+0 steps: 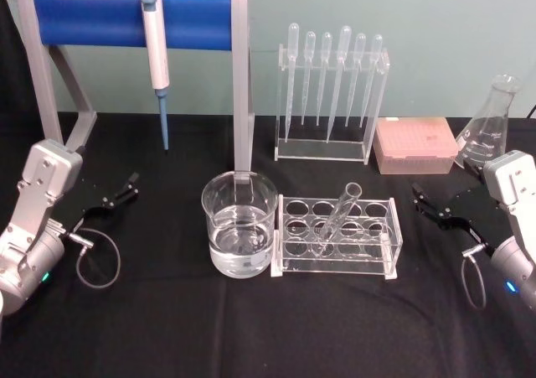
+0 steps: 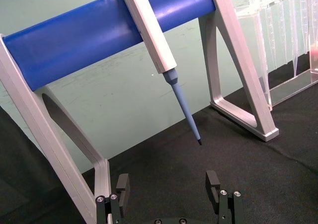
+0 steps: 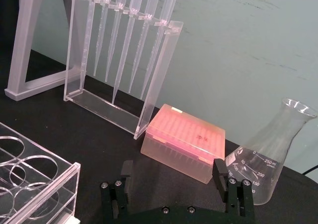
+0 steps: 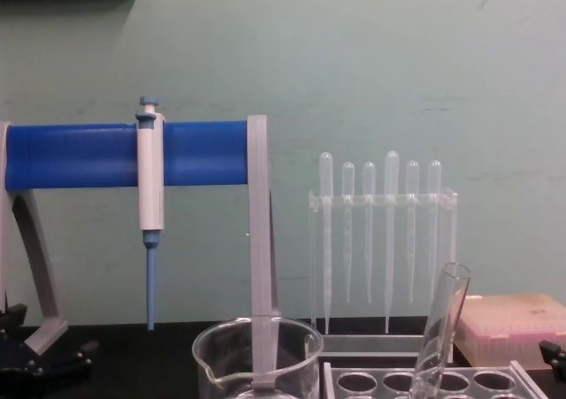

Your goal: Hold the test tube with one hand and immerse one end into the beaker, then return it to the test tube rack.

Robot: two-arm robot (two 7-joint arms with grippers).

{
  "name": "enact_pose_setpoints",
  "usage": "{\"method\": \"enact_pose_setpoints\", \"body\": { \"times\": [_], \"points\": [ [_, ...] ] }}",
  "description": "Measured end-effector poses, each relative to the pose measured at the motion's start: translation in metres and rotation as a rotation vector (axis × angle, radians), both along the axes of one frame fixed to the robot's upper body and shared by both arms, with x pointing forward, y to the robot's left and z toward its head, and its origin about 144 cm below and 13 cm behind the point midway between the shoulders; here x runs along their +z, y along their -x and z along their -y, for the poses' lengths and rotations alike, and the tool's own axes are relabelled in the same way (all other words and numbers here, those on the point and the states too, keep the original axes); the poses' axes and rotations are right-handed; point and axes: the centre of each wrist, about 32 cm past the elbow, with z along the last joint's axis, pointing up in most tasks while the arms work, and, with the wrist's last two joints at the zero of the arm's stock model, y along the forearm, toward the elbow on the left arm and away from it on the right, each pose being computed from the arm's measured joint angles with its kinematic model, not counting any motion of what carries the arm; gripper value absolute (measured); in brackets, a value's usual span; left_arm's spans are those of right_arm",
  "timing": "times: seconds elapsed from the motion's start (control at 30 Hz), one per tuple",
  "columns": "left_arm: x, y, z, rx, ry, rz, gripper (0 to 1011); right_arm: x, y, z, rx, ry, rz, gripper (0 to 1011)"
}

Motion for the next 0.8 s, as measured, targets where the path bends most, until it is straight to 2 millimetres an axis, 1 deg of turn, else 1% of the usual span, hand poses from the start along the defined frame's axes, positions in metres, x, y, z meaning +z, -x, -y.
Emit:
{"method": "enact_pose_setpoints", "body": {
  "times": [0.8],
  "points": [
    [0.0000,0.0000,0.0000,0.000,0.000,0.000,1000,0.0000,0.0000,0.0000,0.000,0.000,0.000,1002]
  ]
}}
